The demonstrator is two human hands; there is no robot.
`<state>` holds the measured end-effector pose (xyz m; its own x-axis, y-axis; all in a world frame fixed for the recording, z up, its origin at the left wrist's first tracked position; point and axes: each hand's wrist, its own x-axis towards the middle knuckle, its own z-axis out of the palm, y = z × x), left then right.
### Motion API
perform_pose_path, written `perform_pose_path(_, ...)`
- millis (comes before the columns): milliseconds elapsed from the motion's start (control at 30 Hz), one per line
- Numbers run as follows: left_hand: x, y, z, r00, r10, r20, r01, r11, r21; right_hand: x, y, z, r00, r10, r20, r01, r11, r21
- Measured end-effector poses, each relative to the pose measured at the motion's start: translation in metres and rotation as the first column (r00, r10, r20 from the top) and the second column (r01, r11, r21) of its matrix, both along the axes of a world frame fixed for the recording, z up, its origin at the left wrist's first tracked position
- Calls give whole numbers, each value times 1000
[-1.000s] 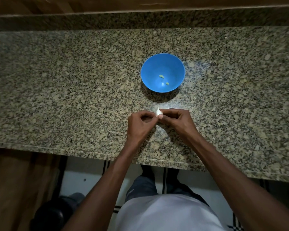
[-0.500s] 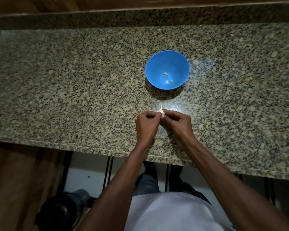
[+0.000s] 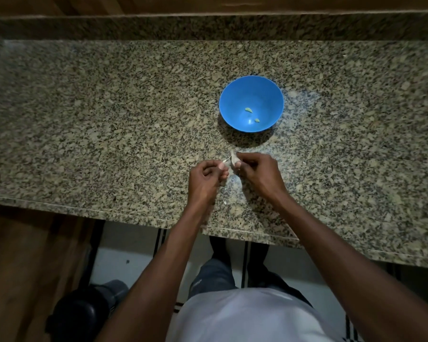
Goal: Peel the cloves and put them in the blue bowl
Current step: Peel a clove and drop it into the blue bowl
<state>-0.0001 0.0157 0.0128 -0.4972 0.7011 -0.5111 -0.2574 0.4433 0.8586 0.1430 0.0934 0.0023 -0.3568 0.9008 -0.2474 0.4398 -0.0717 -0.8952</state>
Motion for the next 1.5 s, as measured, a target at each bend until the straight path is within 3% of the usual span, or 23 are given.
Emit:
perform_pose_path(133,-8,-3,7,997,-67,-38,68,997,27,-4,12,8,986,65,152,-97,972,215)
perform_pose_path(267,0,-1,13,972,-170,-160,184,980,77,11,5,30,992,123,6,-123,992,-2)
perform_pose_path(367,8,2,11,947,-221,-232,244,967,73,22,-1,35,991,131,22,-129,988,-79)
perform_pose_path(533,16,4,6,950,-225,-218,248,965,85,35,-2,35,990,63,-129,-90,972,-217)
perform_pose_path(600,18,4,5,949,-243,-200,262,962,75,37,-5,31,991,37,-125,-64,974,-217)
perform_pose_path(700,20,3,0,945,-218,-242,234,971,41,37,-6,23,991,41,126,-45,998,34)
perform_pose_path(767,16,-1,-7,898,-186,-398,187,982,-37,34,-6,20,950,80,302,-162,953,257)
perform_pose_path(833,8,-6,-12,807,-192,-558,167,981,-97,30,-9,18,874,159,460,-343,871,351)
perform_pose_path(933,-3,-13,-16,664,-304,-683,274,949,-156,26,-15,9,744,203,636,-513,783,350)
perform_pose_path(1067,-9,-12,-16,533,-392,-750,385,902,-197,25,-16,6,640,222,735,-619,716,323)
perform_pose_path(1233,-11,-10,-20,519,-391,-760,400,897,-188,17,-16,8,528,268,806,-728,631,268)
perform_pose_path(1500,-13,-4,-23,521,-418,-745,421,884,-202,12,-16,7,458,269,848,-775,587,232)
